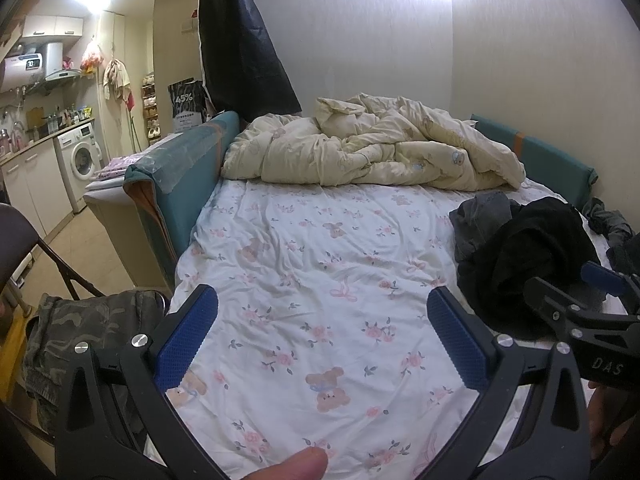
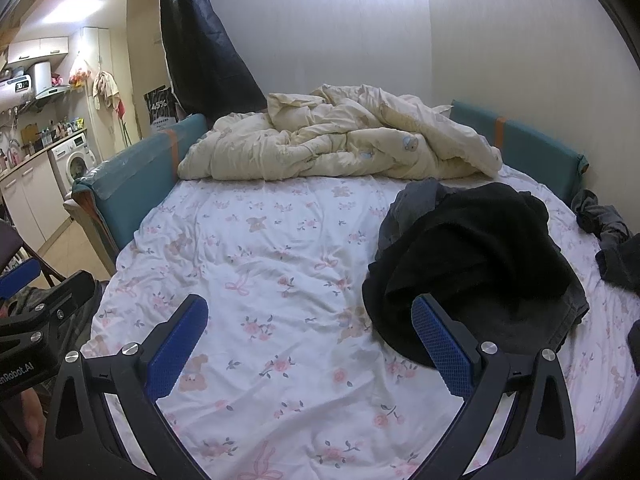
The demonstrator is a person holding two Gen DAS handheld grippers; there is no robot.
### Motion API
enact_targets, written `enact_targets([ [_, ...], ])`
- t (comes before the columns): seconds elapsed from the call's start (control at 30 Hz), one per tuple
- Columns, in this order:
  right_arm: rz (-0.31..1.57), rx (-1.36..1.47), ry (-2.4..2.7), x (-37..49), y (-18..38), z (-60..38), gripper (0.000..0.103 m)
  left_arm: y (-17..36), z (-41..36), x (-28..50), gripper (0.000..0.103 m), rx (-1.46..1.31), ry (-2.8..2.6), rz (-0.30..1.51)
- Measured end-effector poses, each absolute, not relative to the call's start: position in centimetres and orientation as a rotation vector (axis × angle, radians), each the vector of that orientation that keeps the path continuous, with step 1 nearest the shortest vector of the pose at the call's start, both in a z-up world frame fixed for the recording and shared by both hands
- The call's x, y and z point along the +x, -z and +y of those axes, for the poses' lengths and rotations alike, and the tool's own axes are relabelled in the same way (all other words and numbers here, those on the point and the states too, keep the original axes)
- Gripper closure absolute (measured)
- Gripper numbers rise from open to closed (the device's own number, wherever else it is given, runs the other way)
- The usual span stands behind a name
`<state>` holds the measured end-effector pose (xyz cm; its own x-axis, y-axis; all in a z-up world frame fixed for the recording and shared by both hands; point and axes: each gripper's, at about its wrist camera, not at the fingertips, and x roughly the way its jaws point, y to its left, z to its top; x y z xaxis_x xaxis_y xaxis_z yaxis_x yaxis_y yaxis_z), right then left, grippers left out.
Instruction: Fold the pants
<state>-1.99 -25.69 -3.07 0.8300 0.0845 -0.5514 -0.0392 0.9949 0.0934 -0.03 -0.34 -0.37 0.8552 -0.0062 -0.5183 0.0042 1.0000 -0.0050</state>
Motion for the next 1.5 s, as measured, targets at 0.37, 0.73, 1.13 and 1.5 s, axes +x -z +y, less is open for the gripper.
enact_targets([
  [0.37,0.59,0.086,-0.071,-1.82,2.83,-25.86,0.0,0.43,-0.25,0.02,0.0,-0.012,0.009,0.549],
  [0.73,0.589,0.079,-0.069,-1.82,2.74,-25.88,0.0,0.38,-0.25,0.03,0.0,-0.011,0.009,0.549],
  [1.13,0.594,0.083,-0.067,-1.55,2.51,-26.22,0.0,0.1,-0.23,0.09,0.0,-0.011,0.008,0.548],
  [1.5,0.596,0.085,-0.07,-1.5,2.65,-26.26,0.0,-0.03,-0.21,0.22,0.0,-0.01,0.01,0.55],
])
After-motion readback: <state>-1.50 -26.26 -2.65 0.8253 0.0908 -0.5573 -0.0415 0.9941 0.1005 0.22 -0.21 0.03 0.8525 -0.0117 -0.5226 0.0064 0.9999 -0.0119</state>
